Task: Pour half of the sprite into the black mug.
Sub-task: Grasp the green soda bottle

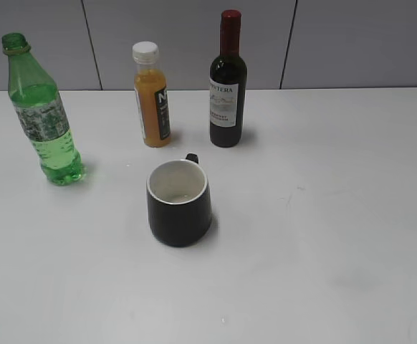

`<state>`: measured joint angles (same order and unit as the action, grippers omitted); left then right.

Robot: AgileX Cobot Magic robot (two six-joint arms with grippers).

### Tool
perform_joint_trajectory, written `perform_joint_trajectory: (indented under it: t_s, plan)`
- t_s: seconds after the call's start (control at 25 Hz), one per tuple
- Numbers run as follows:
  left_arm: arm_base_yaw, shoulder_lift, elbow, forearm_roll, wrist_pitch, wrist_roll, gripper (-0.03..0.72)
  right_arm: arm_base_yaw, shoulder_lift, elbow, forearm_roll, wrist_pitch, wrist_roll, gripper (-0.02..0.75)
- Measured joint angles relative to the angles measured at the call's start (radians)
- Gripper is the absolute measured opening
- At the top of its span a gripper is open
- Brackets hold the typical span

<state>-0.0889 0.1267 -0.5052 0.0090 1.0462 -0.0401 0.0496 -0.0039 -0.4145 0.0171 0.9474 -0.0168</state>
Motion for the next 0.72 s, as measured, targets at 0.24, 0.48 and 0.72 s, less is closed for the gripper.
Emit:
perform_joint_trajectory:
  t_s: [0.24, 0.48, 0.72]
  plan:
    - [0.000, 0.144, -0.019, 0.005, -0.196, 0.000, 0.631, 0.000, 0.000, 0.000, 0.000, 0.000, 0.000, 0.591]
    - [0.000, 0.309, 0.022, 0.021, -0.599, 0.021, 0.619, 0.000, 0.000, 0.000, 0.000, 0.000, 0.000, 0.591]
    - [0.000, 0.472, 0.171, 0.020, -1.033, 0.040, 0.610, 0.000, 0.000, 0.000, 0.000, 0.000, -0.001, 0.591]
